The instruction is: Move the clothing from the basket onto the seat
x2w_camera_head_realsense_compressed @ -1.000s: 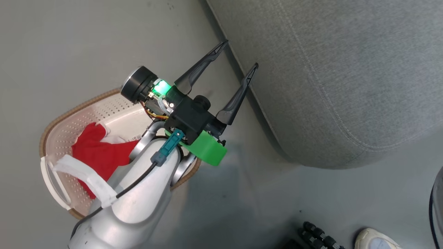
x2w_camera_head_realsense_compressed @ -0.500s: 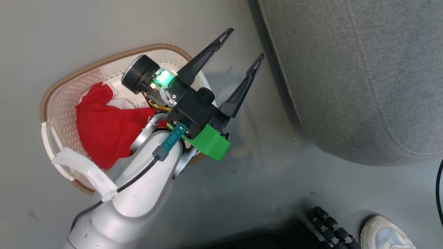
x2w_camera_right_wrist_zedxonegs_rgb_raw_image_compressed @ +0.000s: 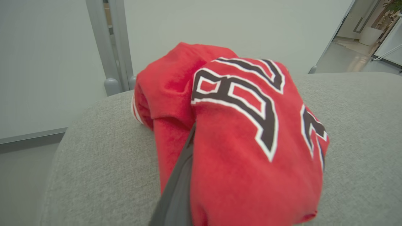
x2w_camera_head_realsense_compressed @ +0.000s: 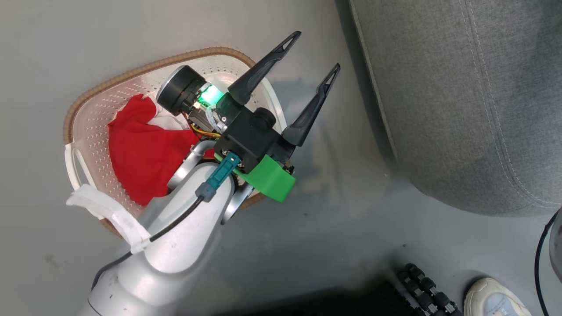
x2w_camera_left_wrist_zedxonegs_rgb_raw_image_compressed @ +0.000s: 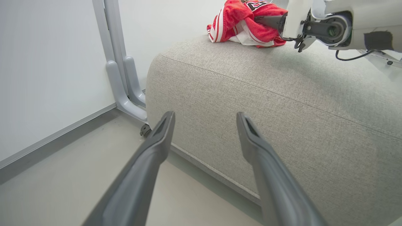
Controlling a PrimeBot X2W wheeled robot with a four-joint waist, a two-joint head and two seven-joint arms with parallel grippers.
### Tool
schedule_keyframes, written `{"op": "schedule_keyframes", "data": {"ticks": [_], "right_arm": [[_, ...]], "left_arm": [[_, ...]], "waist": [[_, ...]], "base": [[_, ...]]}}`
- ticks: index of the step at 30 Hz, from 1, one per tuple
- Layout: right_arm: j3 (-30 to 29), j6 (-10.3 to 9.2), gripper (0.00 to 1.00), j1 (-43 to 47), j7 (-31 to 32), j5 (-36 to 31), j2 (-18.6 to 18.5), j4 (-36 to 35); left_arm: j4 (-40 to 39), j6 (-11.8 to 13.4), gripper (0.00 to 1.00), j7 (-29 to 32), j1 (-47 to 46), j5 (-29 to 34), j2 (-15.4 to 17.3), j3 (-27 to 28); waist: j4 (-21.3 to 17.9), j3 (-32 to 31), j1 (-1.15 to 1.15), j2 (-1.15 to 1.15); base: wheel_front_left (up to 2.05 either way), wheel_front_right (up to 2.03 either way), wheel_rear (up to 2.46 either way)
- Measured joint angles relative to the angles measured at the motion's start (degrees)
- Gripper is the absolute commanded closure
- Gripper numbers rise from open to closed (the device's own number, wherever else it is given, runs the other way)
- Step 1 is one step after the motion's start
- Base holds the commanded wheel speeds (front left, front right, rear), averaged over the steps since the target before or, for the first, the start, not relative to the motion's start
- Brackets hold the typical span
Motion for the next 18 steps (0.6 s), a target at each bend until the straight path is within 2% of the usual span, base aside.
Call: {"op": "schedule_keyframes", "data": {"ticks": [1,6,18], "right_arm": [[-0.04,0.00,0.00,0.48,0.00,-0.03,0.16,-0.03],[0.08,0.00,0.00,4.28,0.00,-0.02,0.86,-1.23],[2.92,0.00,0.00,21.94,0.00,1.30,2.75,-10.01]], "left_arm": [[0.02,0.00,0.00,0.00,-0.01,0.00,-0.01,0.14],[-0.04,0.04,0.00,-0.01,0.48,-0.15,-0.18,1.19],[-0.22,1.55,0.00,-0.01,6.69,-1.56,-0.57,6.25]], "waist": [[0.03,-0.24,0.00,0.00],[0.11,-2.25,0.00,0.00],[-0.13,-11.05,-0.01,0.00]], "base": [[0.00,0.00,0.00],[0.00,0.00,0.00],[0.00,0.00,0.00]]}}
